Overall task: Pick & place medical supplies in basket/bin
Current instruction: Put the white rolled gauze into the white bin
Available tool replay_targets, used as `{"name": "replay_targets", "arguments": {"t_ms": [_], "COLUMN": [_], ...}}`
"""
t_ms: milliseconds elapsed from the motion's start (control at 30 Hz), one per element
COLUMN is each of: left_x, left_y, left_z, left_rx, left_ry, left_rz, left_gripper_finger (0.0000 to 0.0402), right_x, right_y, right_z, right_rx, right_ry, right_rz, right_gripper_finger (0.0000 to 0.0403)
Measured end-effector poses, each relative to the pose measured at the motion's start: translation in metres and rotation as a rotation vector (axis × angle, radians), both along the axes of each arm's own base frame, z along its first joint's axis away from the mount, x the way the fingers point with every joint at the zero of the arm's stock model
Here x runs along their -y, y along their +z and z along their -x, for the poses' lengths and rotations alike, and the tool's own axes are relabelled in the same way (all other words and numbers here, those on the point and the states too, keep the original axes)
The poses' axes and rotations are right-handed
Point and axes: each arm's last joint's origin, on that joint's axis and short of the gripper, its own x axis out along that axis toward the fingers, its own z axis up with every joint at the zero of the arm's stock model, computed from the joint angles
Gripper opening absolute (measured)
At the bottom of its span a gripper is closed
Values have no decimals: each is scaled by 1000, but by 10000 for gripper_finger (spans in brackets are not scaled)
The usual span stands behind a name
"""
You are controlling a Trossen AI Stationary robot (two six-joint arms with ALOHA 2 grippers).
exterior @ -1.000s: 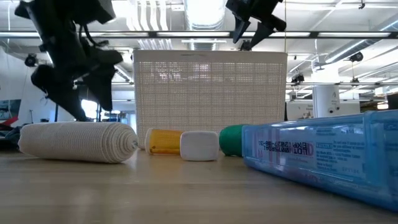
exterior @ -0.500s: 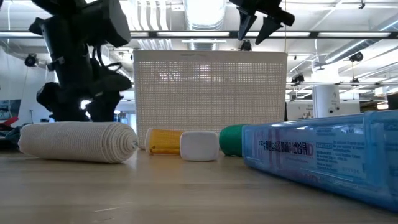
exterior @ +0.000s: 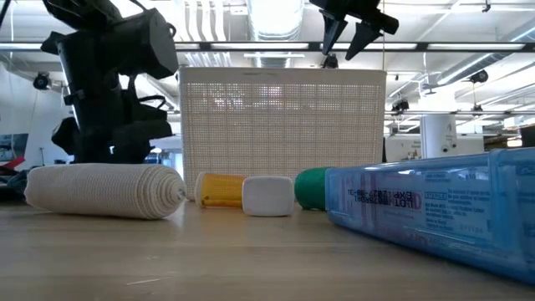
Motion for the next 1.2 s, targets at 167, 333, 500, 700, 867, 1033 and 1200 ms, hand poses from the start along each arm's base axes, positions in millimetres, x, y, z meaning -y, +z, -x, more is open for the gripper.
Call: {"name": "replay_targets", "arguments": {"t_ms": [167,333,500,700,867,1033,1200], "left_x": [1,0,-4,-4,-23,-62,-107], "left_y": [12,42,95,181,219,220,225], "left_z": [-3,0,21,51,56,35,16], "left_rx": [55,118,226,648,869,788,678], "left_ry": [-39,-107,-134,-263,-367,-292,-143], "left_rz": [14,-22,-40,-220,-545,-775,-853], "left_gripper_finger": [95,36,25,37,38,62,156], "right_x": [0,0,-1,-2,-3,-3,-6], "right_y": [0,1,4,12,18,22,23], "right_z": [0,0,3,10,18,22,24], "right_rx": [0,6,18,49,72,87,85], "right_ry": [-1,-13,-11,-16,-31,-35,-27], "right_rz": [2,26,27,30,51,60,61], "right_gripper_finger": [292,282,272,270,266,265,270]}}
